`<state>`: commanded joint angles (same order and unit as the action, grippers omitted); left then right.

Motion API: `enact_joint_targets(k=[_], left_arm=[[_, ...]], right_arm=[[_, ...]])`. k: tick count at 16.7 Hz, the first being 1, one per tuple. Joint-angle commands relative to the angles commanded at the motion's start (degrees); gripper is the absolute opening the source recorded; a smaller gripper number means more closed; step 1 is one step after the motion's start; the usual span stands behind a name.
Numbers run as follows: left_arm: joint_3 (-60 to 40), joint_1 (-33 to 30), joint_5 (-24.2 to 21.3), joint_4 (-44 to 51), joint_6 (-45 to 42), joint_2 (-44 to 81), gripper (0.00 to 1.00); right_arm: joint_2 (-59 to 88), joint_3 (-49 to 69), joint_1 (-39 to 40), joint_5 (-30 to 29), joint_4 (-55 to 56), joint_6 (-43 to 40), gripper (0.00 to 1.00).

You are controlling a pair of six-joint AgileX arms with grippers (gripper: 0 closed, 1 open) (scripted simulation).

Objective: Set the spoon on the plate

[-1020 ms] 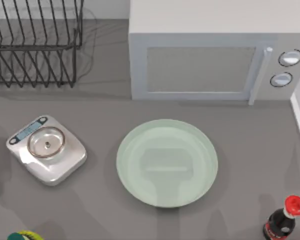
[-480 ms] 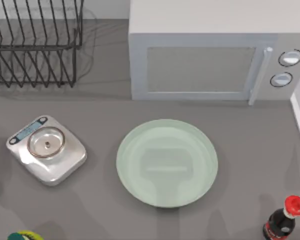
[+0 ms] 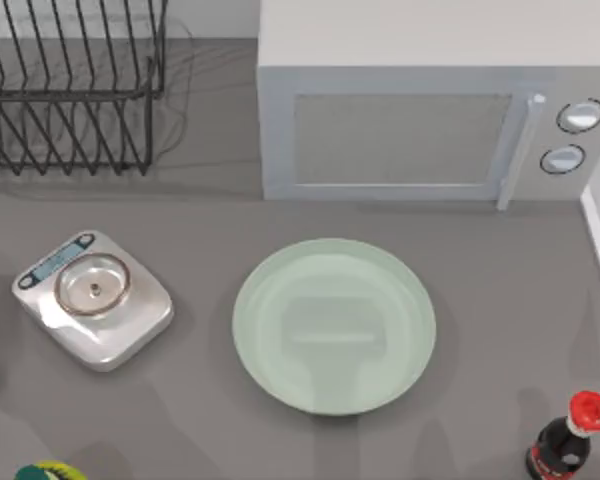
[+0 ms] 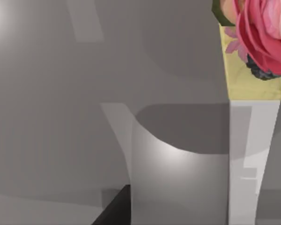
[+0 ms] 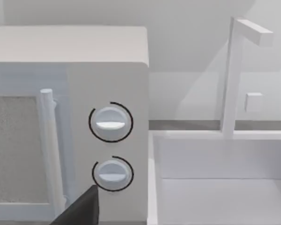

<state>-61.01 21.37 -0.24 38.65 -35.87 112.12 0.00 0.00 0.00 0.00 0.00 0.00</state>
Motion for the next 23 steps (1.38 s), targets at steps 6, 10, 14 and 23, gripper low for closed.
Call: enact_joint_targets(k=[6, 10, 14, 23], left_arm=[[-2.97, 0.05, -1.20, 5.07, 0.29, -3.96, 0.00], [-9.04, -0.06, -1.20, 15.45, 0.29, -7.24, 0.00], [-14.52, -0.19, -1.16, 24.12, 0.50, -10.85, 0.00], [-17.66, -4.04, -1.12, 25.00, -0.24, -9.22, 0.00]], right_arm=[[0.00, 0.00, 0.00, 0.00, 0.00, 0.00, 1.00], [0.00, 0.00, 0.00, 0.00, 0.00, 0.00, 1.00], [0.00, 0.00, 0.00, 0.00, 0.00, 0.00, 1.00], [0.00, 0.00, 0.00, 0.00, 0.00, 0.00, 1.00]])
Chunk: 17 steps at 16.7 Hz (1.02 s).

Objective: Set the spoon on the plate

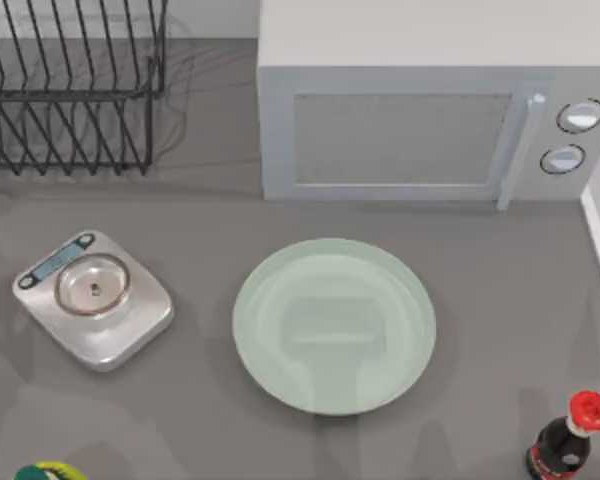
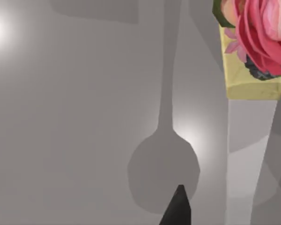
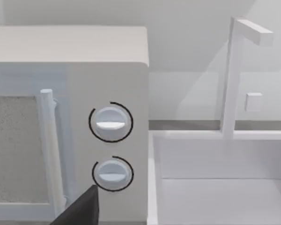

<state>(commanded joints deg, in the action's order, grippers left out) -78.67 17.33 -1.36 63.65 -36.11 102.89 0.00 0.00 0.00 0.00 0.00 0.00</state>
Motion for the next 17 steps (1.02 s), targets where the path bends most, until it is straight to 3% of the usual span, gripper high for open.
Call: enact_joint_targets(k=[4, 11, 14, 17], left_arm=[[-6.63, -13.38, -0.09, 1.58, -2.42, 5.84, 0.00], [-19.42, -49.44, -0.73, 5.78, -7.46, 16.87, 0.00], [-23.89, -58.60, -0.62, 5.17, -8.72, 20.95, 0.00], [-26.52, -62.41, -0.40, 4.15, -9.23, 23.35, 0.00]], right_arm=[[0.00, 0.00, 0.00, 0.00, 0.00, 0.00, 1.00], [0.00, 0.00, 0.00, 0.00, 0.00, 0.00, 1.00], [0.00, 0.00, 0.00, 0.00, 0.00, 0.00, 1.00], [0.00, 0.00, 0.00, 0.00, 0.00, 0.00, 1.00]])
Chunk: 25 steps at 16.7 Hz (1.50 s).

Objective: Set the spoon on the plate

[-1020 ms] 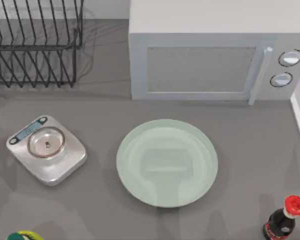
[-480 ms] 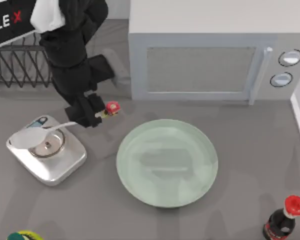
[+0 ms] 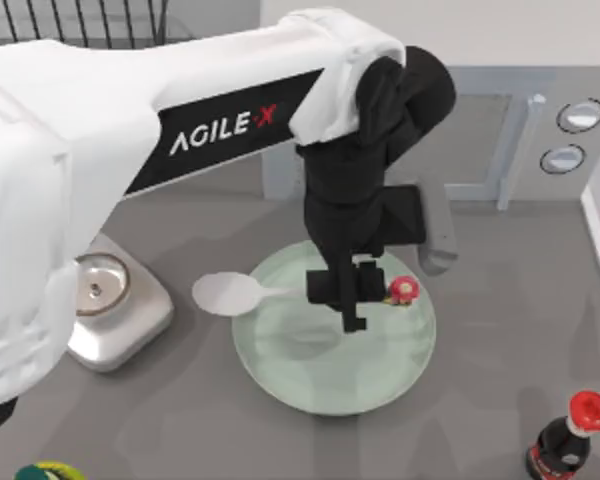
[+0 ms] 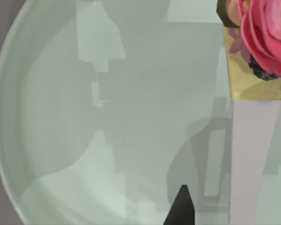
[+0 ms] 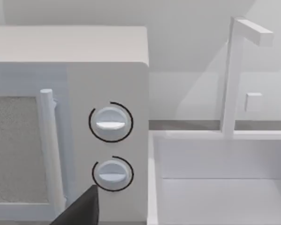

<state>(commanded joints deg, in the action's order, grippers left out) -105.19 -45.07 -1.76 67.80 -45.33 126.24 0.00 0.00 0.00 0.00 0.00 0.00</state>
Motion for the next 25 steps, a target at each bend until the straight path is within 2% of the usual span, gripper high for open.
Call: enact_joint_targets(k=[8, 17, 25], left_arm=[[0.37, -0.63, -0.66, -0.81, -0.58, -0.29, 0.00], [2.24, -4.49, -3.64, -7.43, -3.77, -2.15, 0.00], [3.52, -3.14, -2.15, -10.11, -2.63, -2.39, 0.00]], right_arm=[[0.00, 0.00, 0.00, 0.00, 0.00, 0.00, 1.00], [0.00, 0.00, 0.00, 0.00, 0.00, 0.00, 1.00], [0.00, 0.00, 0.00, 0.00, 0.00, 0.00, 1.00]])
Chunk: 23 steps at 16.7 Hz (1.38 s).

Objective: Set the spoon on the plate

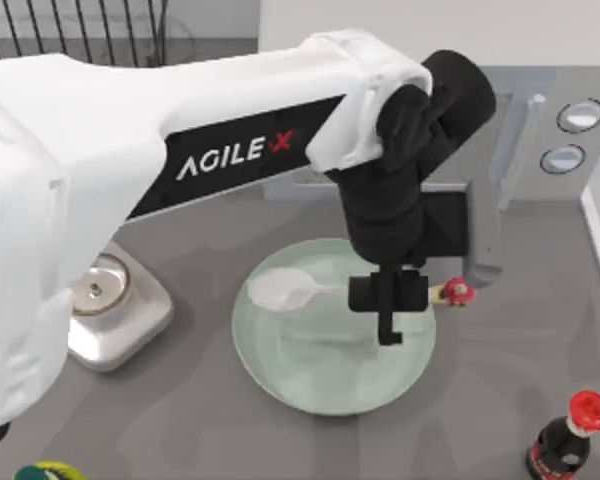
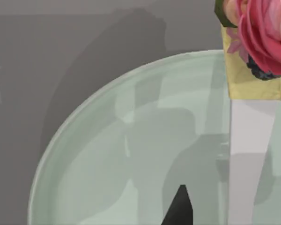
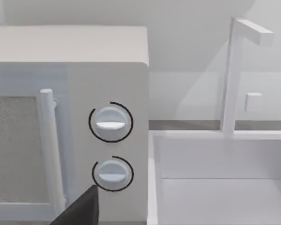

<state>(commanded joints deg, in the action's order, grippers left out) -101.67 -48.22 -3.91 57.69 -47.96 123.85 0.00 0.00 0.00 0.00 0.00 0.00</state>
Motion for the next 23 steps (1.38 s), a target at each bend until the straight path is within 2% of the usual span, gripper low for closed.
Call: enact_joint_targets(k=[6, 14, 23], left_arm=[[1.46, 2.54, 2.03, 0.87, 2.01, 2.45, 0.00], [3.26, 3.14, 2.14, 1.05, 2.48, 4.62, 0.00], [3.26, 3.14, 2.14, 1.05, 2.48, 4.62, 0.68]], right_arm=[[0.00, 0.00, 0.00, 0.00, 0.00, 0.00, 1.00], [0.00, 0.00, 0.00, 0.00, 0.00, 0.00, 1.00], [0.00, 0.00, 0.00, 0.00, 0.00, 0.00, 1.00]])
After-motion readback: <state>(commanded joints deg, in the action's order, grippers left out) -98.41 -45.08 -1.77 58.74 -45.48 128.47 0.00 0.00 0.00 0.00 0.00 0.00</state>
